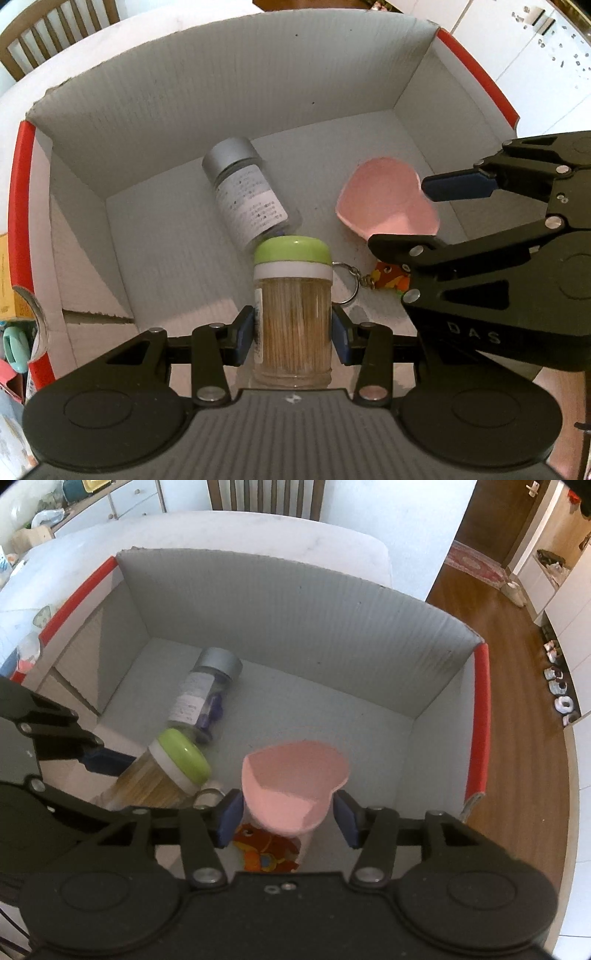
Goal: Organize rigid objects
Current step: 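Lower and release the toothpick jar with the left gripper while the right gripper releases the pink dish, then withdraw both tools from the box toward the remaining items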
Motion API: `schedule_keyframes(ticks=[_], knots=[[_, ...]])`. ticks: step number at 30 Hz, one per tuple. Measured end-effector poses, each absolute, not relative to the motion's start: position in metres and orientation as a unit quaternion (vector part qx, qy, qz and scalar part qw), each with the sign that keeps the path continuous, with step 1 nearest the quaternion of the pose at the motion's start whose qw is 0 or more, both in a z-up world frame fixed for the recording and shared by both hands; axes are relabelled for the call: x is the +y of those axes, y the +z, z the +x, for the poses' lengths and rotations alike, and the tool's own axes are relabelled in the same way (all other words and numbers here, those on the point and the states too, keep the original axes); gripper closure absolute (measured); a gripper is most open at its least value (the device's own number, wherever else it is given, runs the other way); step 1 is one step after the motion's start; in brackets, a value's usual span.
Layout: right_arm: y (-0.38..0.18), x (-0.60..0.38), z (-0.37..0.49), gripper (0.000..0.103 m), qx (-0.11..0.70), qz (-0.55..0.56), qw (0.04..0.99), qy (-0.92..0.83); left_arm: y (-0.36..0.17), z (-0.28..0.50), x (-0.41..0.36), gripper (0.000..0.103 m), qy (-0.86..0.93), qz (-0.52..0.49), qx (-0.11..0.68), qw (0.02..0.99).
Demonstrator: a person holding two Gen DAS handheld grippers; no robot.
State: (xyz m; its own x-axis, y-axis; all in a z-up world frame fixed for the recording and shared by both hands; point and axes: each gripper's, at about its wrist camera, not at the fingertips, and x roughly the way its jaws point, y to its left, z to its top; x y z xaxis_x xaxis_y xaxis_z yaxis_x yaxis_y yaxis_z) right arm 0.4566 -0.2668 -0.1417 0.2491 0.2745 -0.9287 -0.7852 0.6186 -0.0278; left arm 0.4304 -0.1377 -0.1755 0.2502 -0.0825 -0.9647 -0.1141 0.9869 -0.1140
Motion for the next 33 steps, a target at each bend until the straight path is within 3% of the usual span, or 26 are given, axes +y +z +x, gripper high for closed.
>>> schedule_keyframes(ticks=[7,12,26,33], knots=[[-0.133,-0.273,0.456,0.043,0.496,-0.233,0.755,0.358,-0.173,0.426,-0.142,0.06,0.008,-0.076,0.598,0.798],[-0.12,-0.281,0.45,0.041,0.484,-0.214,0.769,0.358,-0.16,0.412,-0.145,0.05,0.008,-0.076,0.568,0.82],[-0.075,-0.308,0.43,0.027,0.454,-0.161,0.8,0.358,-0.118,0.37,-0.144,0.05,0.011,-0.081,0.493,0.866],[-0.051,-0.315,0.41,0.026,0.434,-0.136,0.816,0.357,-0.087,0.337,-0.129,0.05,0.008,-0.09,0.462,0.882]])
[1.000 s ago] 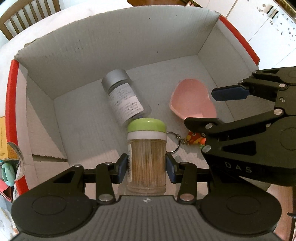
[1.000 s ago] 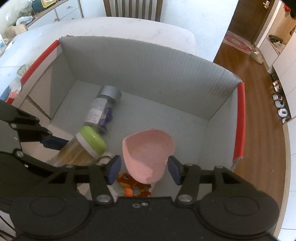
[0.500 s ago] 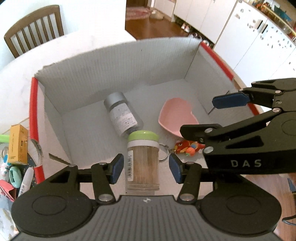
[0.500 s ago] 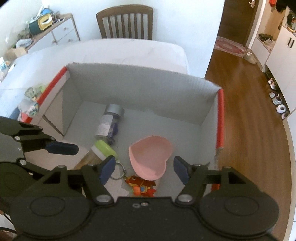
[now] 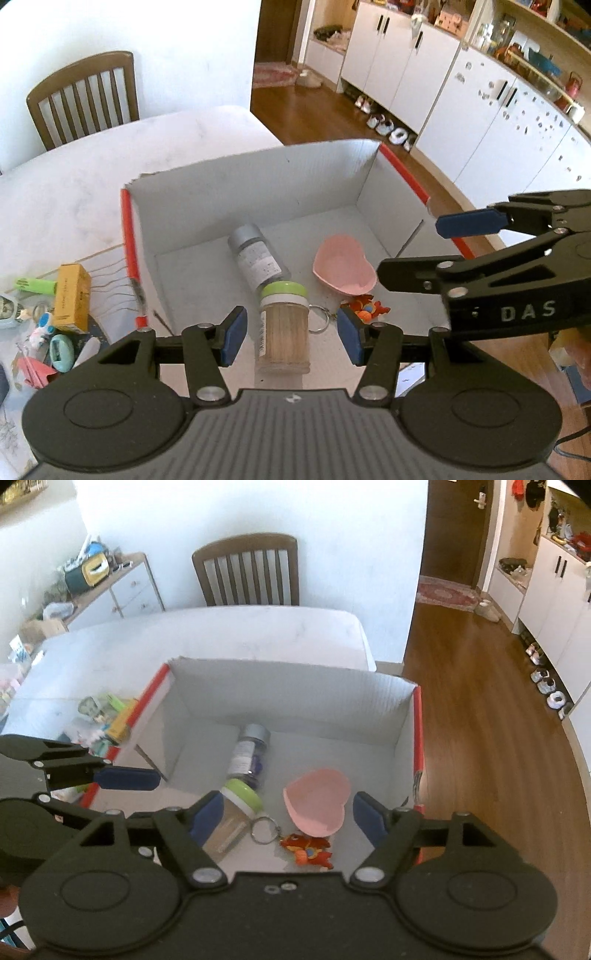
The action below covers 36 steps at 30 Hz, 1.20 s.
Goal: Organize rigid objects
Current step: 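Withdraw both tools from the box toward the remaining items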
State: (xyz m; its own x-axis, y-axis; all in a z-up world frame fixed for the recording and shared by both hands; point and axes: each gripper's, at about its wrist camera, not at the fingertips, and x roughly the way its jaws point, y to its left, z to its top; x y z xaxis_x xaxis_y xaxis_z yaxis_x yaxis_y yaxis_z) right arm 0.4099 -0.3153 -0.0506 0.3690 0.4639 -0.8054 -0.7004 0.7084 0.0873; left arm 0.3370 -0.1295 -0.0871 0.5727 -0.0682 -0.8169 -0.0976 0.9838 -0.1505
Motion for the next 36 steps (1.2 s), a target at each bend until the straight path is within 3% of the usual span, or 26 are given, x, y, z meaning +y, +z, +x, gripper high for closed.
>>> schedule_keyframes(ticks=[12,15,25,31,36], knots=[[-0.023,-0.323,0.36,0.019,0.387,-0.096,0.849,0.348,-0.051,0.289,-0.098,0.05,0.007,-0.097,0.406,0.909],[-0.021,-0.322,0.347,0.017,0.38,-0.083,0.854,0.344,-0.047,0.276,-0.088,0.039,0.008,-0.096,0.394,0.914],[-0.021,-0.309,0.301,0.009,0.358,-0.053,0.871,0.331,-0.041,0.237,-0.059,0.038,0.001,-0.091,0.373,0.923],[-0.02,-0.293,0.273,0.001,0.344,-0.041,0.877,0.334,-0.041,0.216,-0.034,0.033,-0.001,-0.099,0.366,0.925],[-0.022,-0.273,0.248,0.0,0.337,-0.038,0.876,0.343,-0.042,0.2,-0.013,0.031,0.001,-0.098,0.361,0.927]])
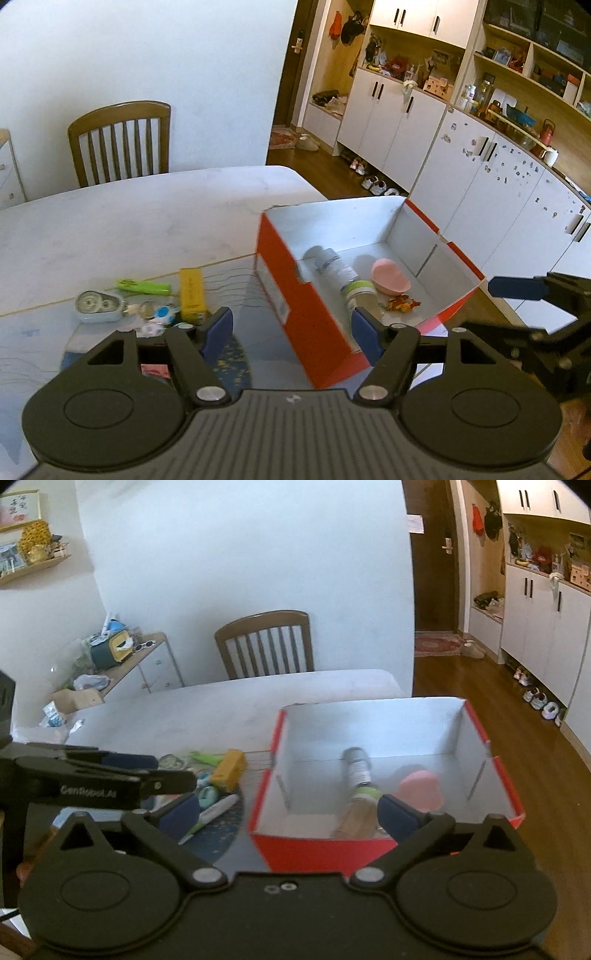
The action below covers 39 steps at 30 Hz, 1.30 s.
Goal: Organize rigid objects
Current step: 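Withdraw both tools from the box toward the remaining items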
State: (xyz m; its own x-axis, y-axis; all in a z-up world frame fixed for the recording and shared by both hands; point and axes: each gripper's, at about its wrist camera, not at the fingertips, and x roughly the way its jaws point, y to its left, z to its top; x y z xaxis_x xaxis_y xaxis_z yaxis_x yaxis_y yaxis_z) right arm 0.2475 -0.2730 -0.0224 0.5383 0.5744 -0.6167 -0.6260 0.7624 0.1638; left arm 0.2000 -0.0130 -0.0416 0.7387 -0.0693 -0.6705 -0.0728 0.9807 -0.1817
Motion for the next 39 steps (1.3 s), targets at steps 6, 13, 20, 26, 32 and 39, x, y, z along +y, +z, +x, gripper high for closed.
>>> schedule_keyframes(ticks=[6,13,20,26,32,39], knots=[[-0.032,-0.244,0.225,0.0,0.346,-0.037,0.867,0.357,-0.045,0.186,0.017,0.026,-0.001,-0.101,0.359,0.928],[-0.049,-0.204,0.207,0.0,0.359,-0.053,0.855,0.371,-0.06,0.175,0.049,0.017,0.002,-0.113,0.366,0.924],[-0.073,-0.163,0.195,0.0,0.38,-0.084,0.837,0.384,-0.084,0.172,0.073,0.012,0.008,-0.11,0.379,0.919],[-0.092,-0.129,0.184,0.0,0.389,-0.122,0.815,0.411,-0.104,0.176,0.088,0.003,0.027,-0.096,0.382,0.919],[-0.112,-0.105,0.184,0.0,0.408,-0.148,0.801,0.412,-0.126,0.192,0.103,0.003,0.042,-0.084,0.39,0.916],[-0.134,-0.089,0.185,0.001,0.434,-0.168,0.791,0.396,-0.156,0.214,0.109,0.003,0.011,-0.088,0.42,0.903]])
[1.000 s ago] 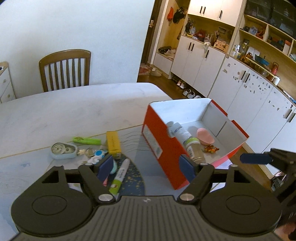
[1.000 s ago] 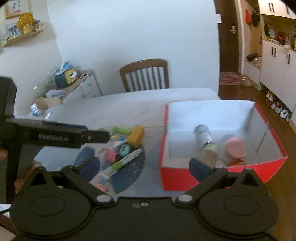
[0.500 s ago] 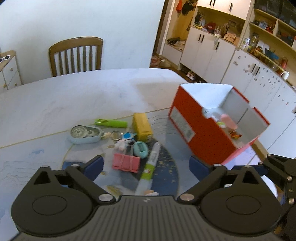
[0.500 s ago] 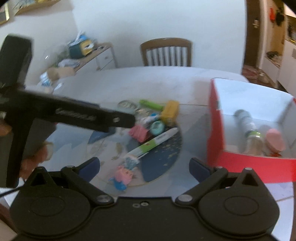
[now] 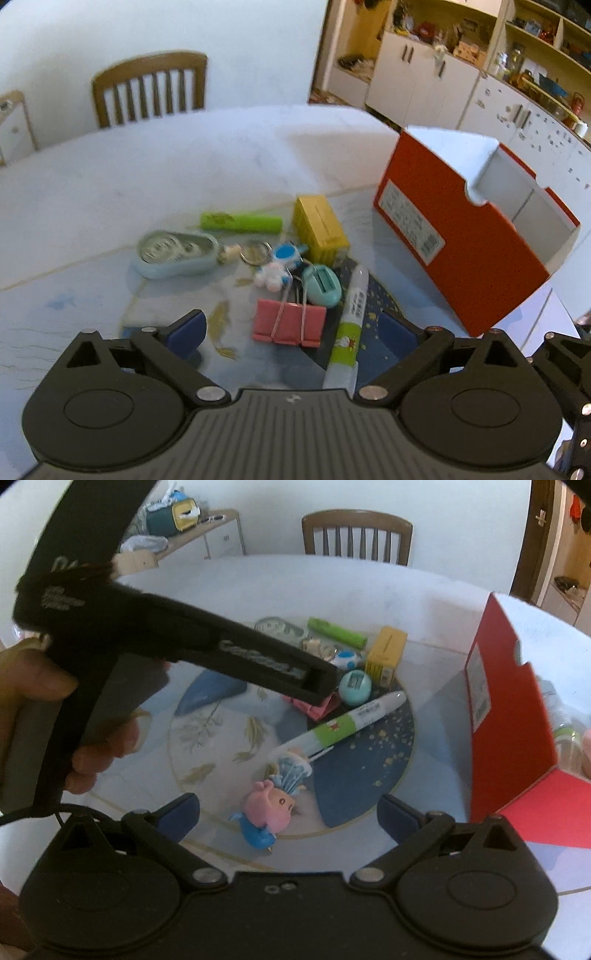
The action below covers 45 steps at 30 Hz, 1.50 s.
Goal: Organize rigid objects
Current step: 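Withdraw both tools from the box toward the remaining items, then grasp the pink binder clip with the left gripper while the right gripper grasps the pig figure, then carry the binder clip with the left gripper while the right gripper carries the pig figure into the box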
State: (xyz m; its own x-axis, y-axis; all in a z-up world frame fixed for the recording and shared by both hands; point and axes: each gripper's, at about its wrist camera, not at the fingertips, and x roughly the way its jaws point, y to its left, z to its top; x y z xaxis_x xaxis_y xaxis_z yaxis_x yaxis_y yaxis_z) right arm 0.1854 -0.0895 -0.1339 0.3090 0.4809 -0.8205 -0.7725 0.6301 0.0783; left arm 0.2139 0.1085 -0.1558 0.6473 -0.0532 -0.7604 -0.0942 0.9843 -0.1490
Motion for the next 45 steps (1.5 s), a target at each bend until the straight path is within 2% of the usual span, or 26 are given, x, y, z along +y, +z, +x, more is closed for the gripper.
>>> schedule_keyframes(ticks=[7,19,22,24,30,33,36,38,39,45], knots=[[-0.15,-0.08,0.192,0.007,0.458,-0.166,0.783,0.387,-0.176,0.229,0.111,0.003,0.013,-0.072,0.431,0.899],[-0.16,-0.074,0.196,0.025,0.475,-0.163,0.776,0.382,-0.191,0.233,0.106,0.004,0.013,-0.022,0.413,0.911],[-0.161,-0.072,0.196,0.031,0.476,-0.164,0.776,0.381,-0.189,0.234,0.104,0.013,0.006,-0.025,0.409,0.912],[-0.162,-0.073,0.197,0.032,0.478,-0.162,0.774,0.383,-0.189,0.236,0.104,0.027,0.002,-0.03,0.412,0.911],[-0.164,-0.069,0.198,0.039,0.483,-0.16,0.768,0.389,-0.194,0.237,0.103,0.049,-0.009,-0.042,0.42,0.906],[-0.165,-0.069,0.201,0.044,0.485,-0.155,0.768,0.388,-0.193,0.238,0.103,0.052,-0.007,-0.047,0.423,0.905],[-0.165,-0.068,0.203,0.054,0.484,-0.154,0.77,0.386,-0.192,0.238,0.103,0.052,-0.005,-0.05,0.426,0.903],[-0.164,-0.069,0.205,0.069,0.485,-0.149,0.771,0.384,-0.192,0.238,0.103,0.053,-0.004,-0.052,0.428,0.902],[-0.164,-0.071,0.205,0.073,0.486,-0.146,0.771,0.385,-0.191,0.238,0.103,0.053,-0.002,-0.053,0.429,0.902],[-0.159,-0.081,0.203,0.073,0.483,-0.147,0.779,0.371,-0.188,0.236,0.103,0.053,0.009,-0.06,0.433,0.899]])
